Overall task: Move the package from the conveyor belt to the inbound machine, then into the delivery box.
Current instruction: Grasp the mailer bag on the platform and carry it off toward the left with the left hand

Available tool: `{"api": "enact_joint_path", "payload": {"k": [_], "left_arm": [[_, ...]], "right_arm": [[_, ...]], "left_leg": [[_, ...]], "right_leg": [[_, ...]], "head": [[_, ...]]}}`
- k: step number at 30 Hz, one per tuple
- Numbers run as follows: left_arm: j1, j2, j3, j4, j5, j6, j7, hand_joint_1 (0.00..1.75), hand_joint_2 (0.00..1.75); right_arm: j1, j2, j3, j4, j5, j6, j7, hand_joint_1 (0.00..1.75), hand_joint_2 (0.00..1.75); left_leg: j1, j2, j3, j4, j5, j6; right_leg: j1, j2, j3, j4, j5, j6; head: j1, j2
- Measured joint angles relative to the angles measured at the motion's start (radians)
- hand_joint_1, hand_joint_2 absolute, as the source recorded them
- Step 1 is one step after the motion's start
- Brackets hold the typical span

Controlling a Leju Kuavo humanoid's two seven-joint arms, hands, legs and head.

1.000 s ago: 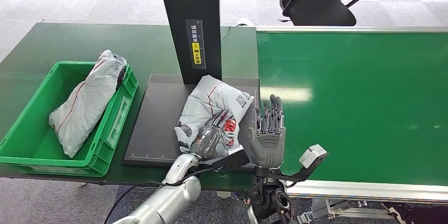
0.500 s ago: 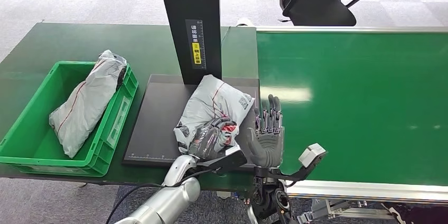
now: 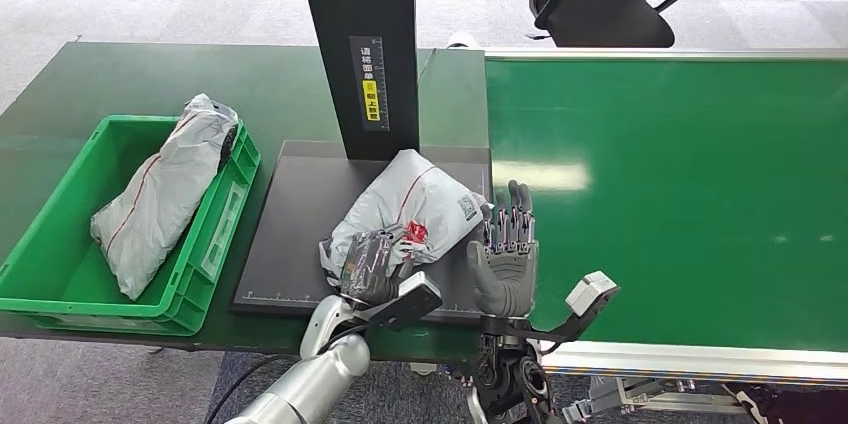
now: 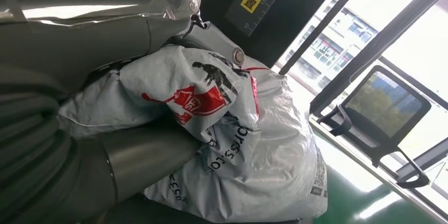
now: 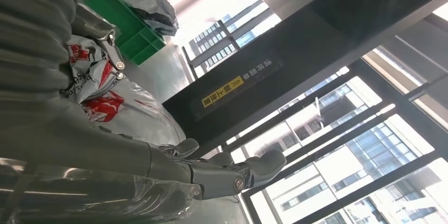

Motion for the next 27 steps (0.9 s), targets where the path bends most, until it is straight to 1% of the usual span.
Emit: {"api": "enact_joint_path", "payload": {"k": [14,17,20,21,22,24,25,27], "left_arm": [[0.001,-0.001,0.011,-0.006,0.001,0.001,-0.013,1.75,1.75],[0.006,-0.001,0.013,-0.014,0.036,0.01,-0.059,1.75,1.75],[0.025,0.0,0.016,-0.059,0.132,0.014,-0.145,1.75,1.75],[0.037,0.005,0.014,-0.11,0.193,0.019,-0.168,1.75,1.75],[0.053,0.014,0.008,-0.192,0.267,0.023,-0.177,1.75,1.75],[0.09,0.043,-0.004,-0.415,0.386,0.013,-0.158,1.75,1.75],[0.107,0.06,-0.006,-0.521,0.416,-0.004,-0.141,1.75,1.75],[0.131,0.087,0.0,-0.677,0.438,-0.033,-0.126,1.75,1.75]], "right_arm": [[0.0,0.0,0.0,0.0,-0.003,0.0,0.0,0.0,1.75],[0.0,0.0,-0.001,0.0,-0.002,0.0,-0.001,0.0,1.75],[0.0,-0.001,-0.002,0.0,0.0,0.0,-0.003,0.0,1.75],[0.001,-0.002,-0.002,0.001,0.002,0.001,-0.007,0.0,1.75],[0.001,-0.003,-0.004,0.004,0.005,0.005,-0.012,0.0,1.75],[0.002,-0.006,-0.008,0.015,0.009,0.017,-0.024,0.0,1.75],[0.002,-0.007,-0.01,0.022,0.01,0.023,-0.028,0.0,1.75],[0.001,-0.008,-0.013,0.033,0.012,0.031,-0.032,0.0,1.75]], "left_leg": [[0.0,0.0,0.0,0.0,0.0,0.0],[0.0,0.0,0.0,0.0,0.0,0.0],[0.0,0.0,-0.001,0.0,0.0,0.0],[0.0,0.001,-0.003,0.0,0.0,0.0],[0.0,0.001,-0.004,0.0,0.001,0.0],[0.001,0.001,-0.006,0.0,0.001,-0.001],[0.001,0.001,-0.007,0.0,0.002,-0.001],[0.001,0.0,-0.007,0.0,0.002,-0.001]], "right_leg": [[0.0,0.0,0.0,0.0,0.0,0.0],[0.0,0.0,-0.001,0.0,0.0,0.0],[0.0,0.0,-0.001,0.0,0.0,0.0],[0.0,0.0,-0.002,0.0,0.0,0.0],[0.0,0.001,-0.004,0.0,0.001,-0.001],[0.001,0.001,-0.006,0.0,0.002,-0.002],[0.001,0.0,-0.006,0.0,0.002,-0.002],[0.001,0.0,-0.006,0.0,0.001,-0.002]], "head": [[0.0,0.0],[0.0,0.0],[0.0,0.0],[0.0,0.0],[0.0,0.0],[-0.002,0.0],[-0.002,0.0],[-0.002,0.0]]}}
